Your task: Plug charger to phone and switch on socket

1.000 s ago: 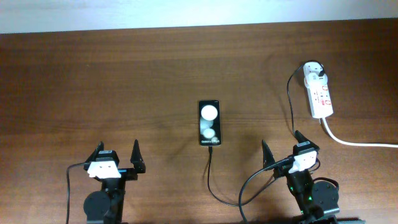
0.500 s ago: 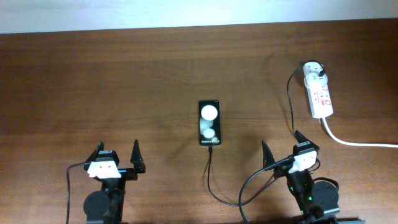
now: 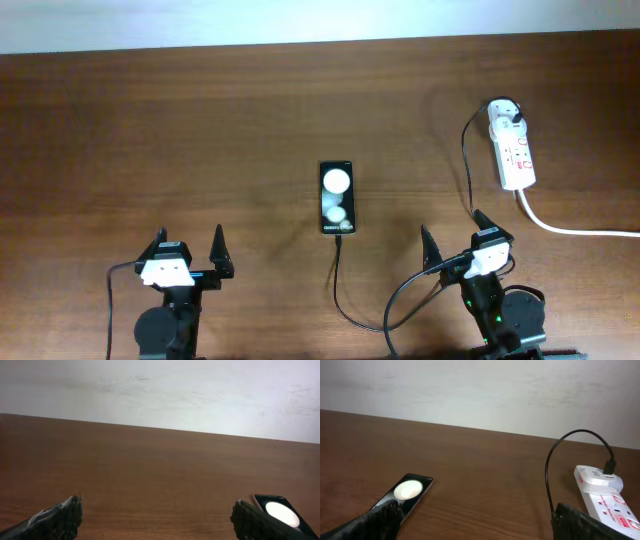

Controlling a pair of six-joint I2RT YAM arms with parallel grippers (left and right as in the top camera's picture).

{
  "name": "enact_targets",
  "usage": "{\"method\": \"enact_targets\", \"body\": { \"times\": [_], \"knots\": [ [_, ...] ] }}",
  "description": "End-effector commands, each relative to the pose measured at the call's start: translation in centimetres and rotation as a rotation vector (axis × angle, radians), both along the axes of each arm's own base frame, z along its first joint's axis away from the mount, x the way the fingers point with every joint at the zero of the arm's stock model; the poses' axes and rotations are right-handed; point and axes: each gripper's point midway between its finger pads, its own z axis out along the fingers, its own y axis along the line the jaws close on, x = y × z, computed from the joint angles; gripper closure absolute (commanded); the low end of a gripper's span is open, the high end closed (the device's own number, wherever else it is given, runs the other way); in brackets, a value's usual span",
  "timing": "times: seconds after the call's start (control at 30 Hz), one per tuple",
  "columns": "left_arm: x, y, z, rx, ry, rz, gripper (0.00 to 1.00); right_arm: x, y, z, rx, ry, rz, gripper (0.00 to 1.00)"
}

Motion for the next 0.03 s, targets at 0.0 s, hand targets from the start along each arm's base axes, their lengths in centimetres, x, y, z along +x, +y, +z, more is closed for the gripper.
{"method": "enact_targets", "body": {
  "times": [0.0],
  "knots": [
    [-0.01,-0.15,-0.2,0.015,0.004,-0.01,0.01,0.04,-0.31,-0.18,0.001,-0.001,-0.015,0.01]
  ]
}}
